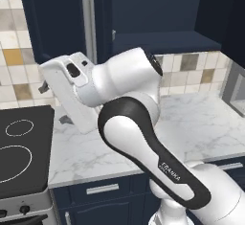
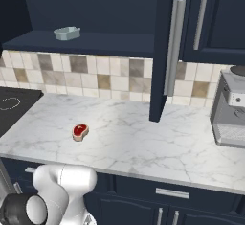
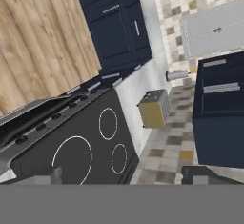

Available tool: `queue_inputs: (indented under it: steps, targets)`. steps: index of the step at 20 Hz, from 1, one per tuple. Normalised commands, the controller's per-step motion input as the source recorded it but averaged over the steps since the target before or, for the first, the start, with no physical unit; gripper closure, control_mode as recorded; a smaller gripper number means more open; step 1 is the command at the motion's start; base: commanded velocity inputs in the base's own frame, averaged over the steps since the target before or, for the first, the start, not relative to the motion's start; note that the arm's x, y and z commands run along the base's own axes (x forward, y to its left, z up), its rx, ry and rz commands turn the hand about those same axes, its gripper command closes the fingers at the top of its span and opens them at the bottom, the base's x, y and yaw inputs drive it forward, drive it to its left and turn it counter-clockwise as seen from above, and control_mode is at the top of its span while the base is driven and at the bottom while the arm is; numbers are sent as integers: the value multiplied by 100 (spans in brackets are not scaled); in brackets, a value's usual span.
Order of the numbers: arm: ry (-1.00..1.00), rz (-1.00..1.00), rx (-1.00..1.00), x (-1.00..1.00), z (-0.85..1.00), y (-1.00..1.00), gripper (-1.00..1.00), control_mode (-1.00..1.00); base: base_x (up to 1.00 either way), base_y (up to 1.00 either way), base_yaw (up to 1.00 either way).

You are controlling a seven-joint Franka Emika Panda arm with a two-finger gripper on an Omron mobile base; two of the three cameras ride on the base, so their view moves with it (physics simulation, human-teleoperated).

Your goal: Retrieve the tupperware from the cabinet, then place the raw meat into the tupperware to avoid contamination.

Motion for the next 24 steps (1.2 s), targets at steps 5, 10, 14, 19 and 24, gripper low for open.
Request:
queue_inputs:
  steps: [5,10,14,19,24]
  targets:
    - [-7,-8,0,-64,15,-28,-100,-100,0,0,0]
    - [-6,-9,0,-54,21,-41,-100,-100,0,0,0]
    - [-3,-8,0,-20,15,-57,-100,-100,0,0,0]
    - [-2,-8,0,-5,12,-69,-100,-100,0,0,0]
    - [-1,-8,0,0,9,-71,-100,-100,0,0,0]
